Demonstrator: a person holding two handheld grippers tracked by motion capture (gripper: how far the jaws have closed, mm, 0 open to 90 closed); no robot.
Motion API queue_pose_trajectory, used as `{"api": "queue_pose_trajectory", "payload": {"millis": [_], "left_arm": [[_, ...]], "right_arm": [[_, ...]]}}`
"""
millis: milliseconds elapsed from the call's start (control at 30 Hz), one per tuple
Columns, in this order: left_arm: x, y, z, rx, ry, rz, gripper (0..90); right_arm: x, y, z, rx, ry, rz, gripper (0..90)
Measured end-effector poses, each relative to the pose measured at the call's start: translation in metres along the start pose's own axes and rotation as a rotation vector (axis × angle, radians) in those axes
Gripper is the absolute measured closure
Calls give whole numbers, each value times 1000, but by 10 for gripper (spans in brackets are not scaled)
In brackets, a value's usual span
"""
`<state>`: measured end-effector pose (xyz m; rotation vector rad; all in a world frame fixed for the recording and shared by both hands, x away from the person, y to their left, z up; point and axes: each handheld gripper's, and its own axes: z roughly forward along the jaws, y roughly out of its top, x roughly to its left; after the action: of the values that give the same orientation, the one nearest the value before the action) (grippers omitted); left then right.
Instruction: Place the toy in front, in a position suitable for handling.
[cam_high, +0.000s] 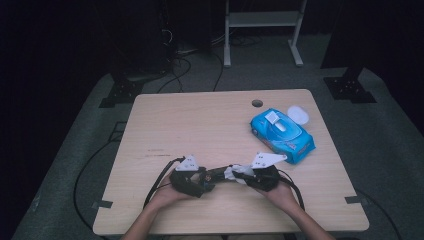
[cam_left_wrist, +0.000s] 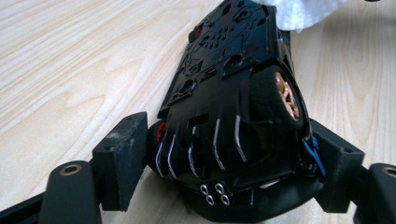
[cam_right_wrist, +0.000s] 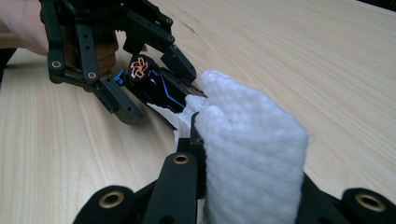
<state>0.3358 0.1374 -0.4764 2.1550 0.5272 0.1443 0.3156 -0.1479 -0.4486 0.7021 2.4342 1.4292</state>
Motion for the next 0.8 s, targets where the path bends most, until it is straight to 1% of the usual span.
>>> {"api": "queue_pose_trajectory", "payload": {"millis": [67,100,200,267,300,400,433,467,500,600,633,667,700,733,767,800], "left_arm": [[0,0,-1,2,6,12,223],[0,-1,-1,6,21,25,222],[0,-1,-1,6,31,27,222],[0,-2,-1,8,36,38,218],[-1,-2,-1,11,46,47,210],[0,-2,-1,12,52,46,209],[0,-2,-1,14,45,42,215],[0,-2,-1,14,45,42,215],[0,-3,0,29,49,50,217],[0,-4,0,33,48,51,220],[0,-3,0,27,47,49,218],[0,-3,0,27,47,49,215],[0,-3,0,24,44,46,208],[0,-3,0,23,43,44,208],[0,-3,1,33,51,43,205],[0,-3,1,33,51,43,205]], "right_arm": [[1,-1,1,6,2,0,808],[2,-3,2,14,5,-2,808],[2,-3,3,15,5,1,808],[2,-3,4,20,8,5,808],[3,-5,5,32,7,2,808],[2,-6,7,40,8,6,807],[2,-7,9,52,7,5,807],[2,-7,9,52,7,5,807],[2,-9,11,60,10,6,807],[2,-9,11,59,13,11,807],[2,-4,10,41,22,17,807],[2,-4,10,41,22,17,807],[3,2,10,21,26,18,807],[3,2,10,21,26,18,807],[4,10,13,2,35,16,807],[4,10,13,2,35,16,807]]}}
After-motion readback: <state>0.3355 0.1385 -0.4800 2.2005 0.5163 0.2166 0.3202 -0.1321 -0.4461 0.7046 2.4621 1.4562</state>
